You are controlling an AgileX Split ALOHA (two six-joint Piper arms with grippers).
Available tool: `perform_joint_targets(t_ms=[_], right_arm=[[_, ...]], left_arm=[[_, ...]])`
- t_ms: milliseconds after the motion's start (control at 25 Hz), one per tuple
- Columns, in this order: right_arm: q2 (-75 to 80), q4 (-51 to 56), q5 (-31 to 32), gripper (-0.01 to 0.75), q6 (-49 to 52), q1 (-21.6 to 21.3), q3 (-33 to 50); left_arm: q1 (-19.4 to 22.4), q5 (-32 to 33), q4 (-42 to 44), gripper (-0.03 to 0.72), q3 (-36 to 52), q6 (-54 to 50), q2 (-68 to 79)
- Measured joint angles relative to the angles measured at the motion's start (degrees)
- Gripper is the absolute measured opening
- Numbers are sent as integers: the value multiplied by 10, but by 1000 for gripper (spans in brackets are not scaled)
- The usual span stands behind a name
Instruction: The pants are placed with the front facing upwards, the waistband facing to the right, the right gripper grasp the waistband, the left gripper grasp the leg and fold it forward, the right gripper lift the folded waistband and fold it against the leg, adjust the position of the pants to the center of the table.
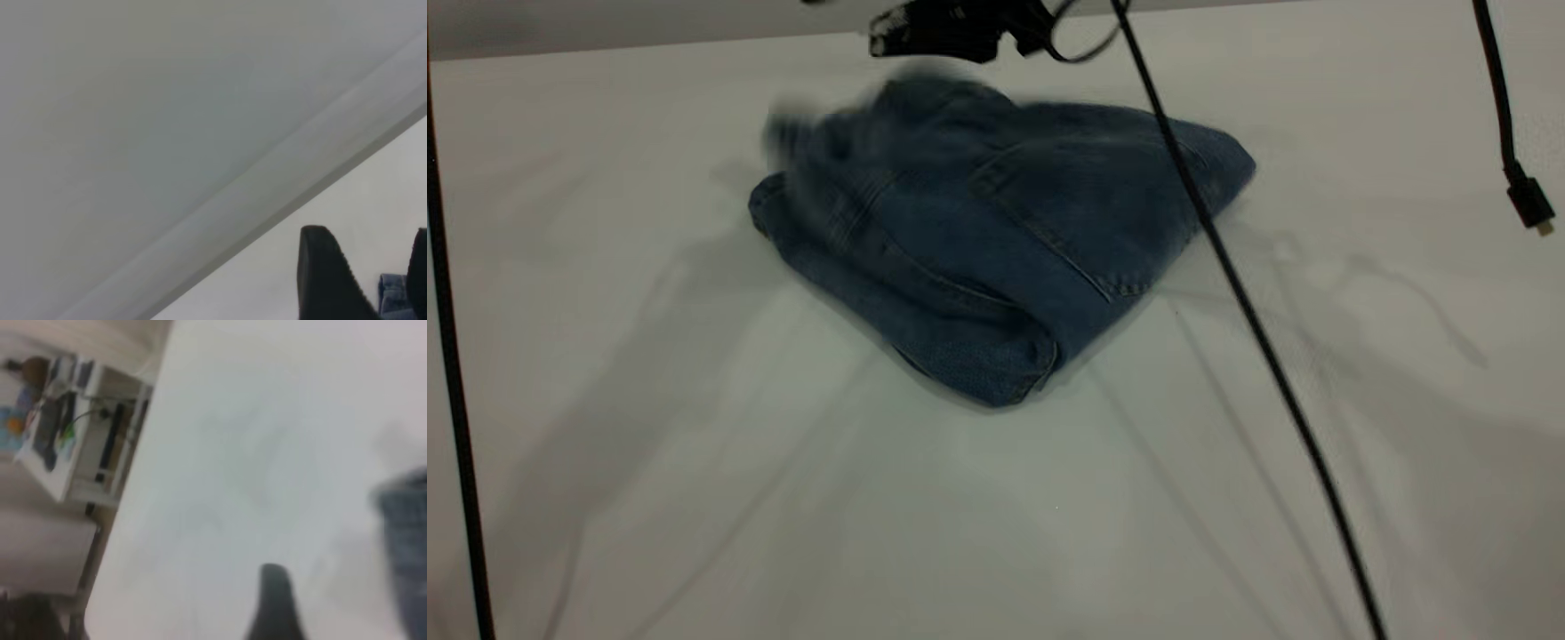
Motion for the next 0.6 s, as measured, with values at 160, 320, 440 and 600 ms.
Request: perform_joint_targets(t_ms=[160, 320, 440, 600], right_arm=[[-1, -1, 35, 591, 6, 0, -23], [-5, -29, 44, 580, 77, 0, -24], [-9, -104, 43, 558, 151, 5, -26], [-19, -236, 67, 552, 257, 24, -50]], left_arm=[[0, -1, 0, 305, 0, 2, 0], [0, 0, -1, 305, 0, 3, -11], [0, 1, -1, 305, 0, 3, -29], [1, 1, -1, 305, 0, 6, -51]])
